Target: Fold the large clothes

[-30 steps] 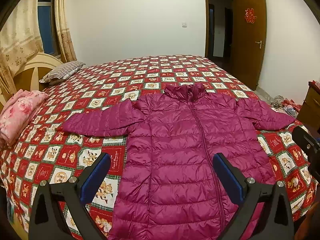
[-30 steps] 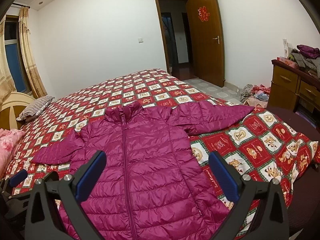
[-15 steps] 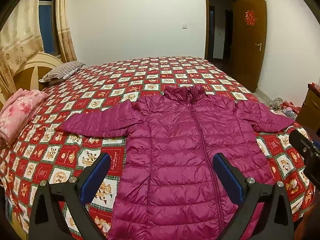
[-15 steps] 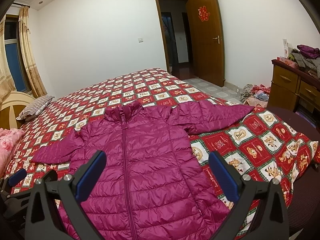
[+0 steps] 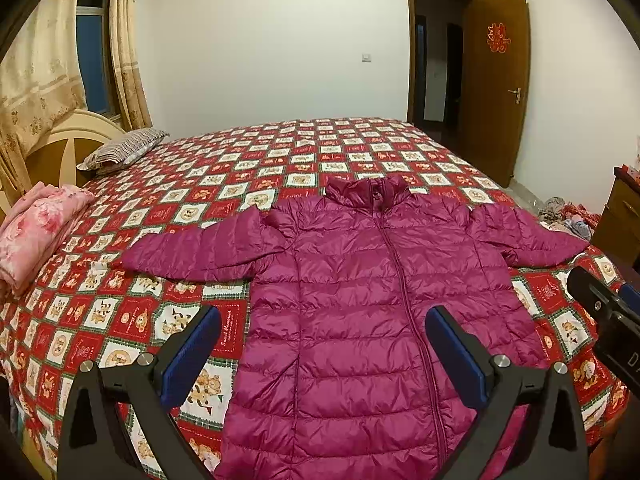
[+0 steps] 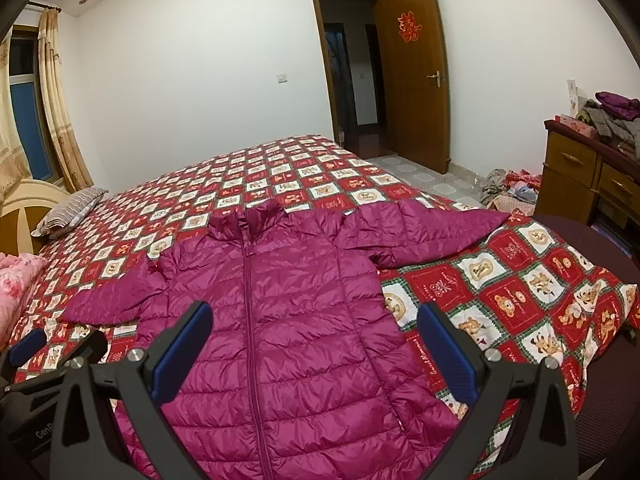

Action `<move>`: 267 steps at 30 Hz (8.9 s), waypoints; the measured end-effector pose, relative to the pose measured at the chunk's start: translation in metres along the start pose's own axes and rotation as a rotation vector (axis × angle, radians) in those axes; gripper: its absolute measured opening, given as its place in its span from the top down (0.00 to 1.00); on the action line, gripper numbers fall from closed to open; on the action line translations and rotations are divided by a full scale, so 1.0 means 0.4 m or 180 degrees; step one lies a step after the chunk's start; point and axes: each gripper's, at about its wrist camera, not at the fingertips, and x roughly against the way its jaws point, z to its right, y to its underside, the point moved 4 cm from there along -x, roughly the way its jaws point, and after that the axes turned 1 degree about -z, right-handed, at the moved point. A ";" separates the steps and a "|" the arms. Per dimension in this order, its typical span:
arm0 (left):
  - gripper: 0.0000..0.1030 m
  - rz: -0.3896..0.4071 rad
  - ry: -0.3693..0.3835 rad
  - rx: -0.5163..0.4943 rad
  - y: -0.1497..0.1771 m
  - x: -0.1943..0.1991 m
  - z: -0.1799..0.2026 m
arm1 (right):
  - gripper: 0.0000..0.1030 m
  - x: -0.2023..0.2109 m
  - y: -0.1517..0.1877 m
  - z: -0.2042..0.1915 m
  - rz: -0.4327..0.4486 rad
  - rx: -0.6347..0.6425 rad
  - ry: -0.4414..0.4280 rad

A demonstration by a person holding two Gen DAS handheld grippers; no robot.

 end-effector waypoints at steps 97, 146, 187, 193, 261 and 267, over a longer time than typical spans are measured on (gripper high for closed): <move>0.01 -0.0229 -0.0144 0.1140 0.074 -0.342 -0.450 | 0.08 -0.751 -0.077 -0.056 -0.1246 0.0323 -0.0319; 0.01 -0.0385 -0.1137 0.1739 0.043 -0.490 -0.792 | 0.69 -0.696 0.120 -0.454 -0.1415 0.0686 -0.1630; 0.95 0.0765 0.0900 0.0001 -0.337 -0.429 -0.041 | 0.30 -0.473 -0.035 0.020 -0.0661 -0.0477 -0.0945; 0.95 0.0357 0.1133 -0.0409 -0.220 -0.513 0.188 | 0.30 -0.464 -0.032 0.070 -0.0661 -0.0549 -0.0862; 0.87 -0.0605 0.0784 0.0416 -0.138 -0.755 -0.157 | 0.53 -0.781 -0.065 -0.061 -0.1395 0.0696 -0.0619; 0.86 -0.0289 0.0721 0.0788 -0.133 -0.674 -0.185 | 0.29 -0.815 -0.241 -0.123 -0.1097 0.0274 -0.0777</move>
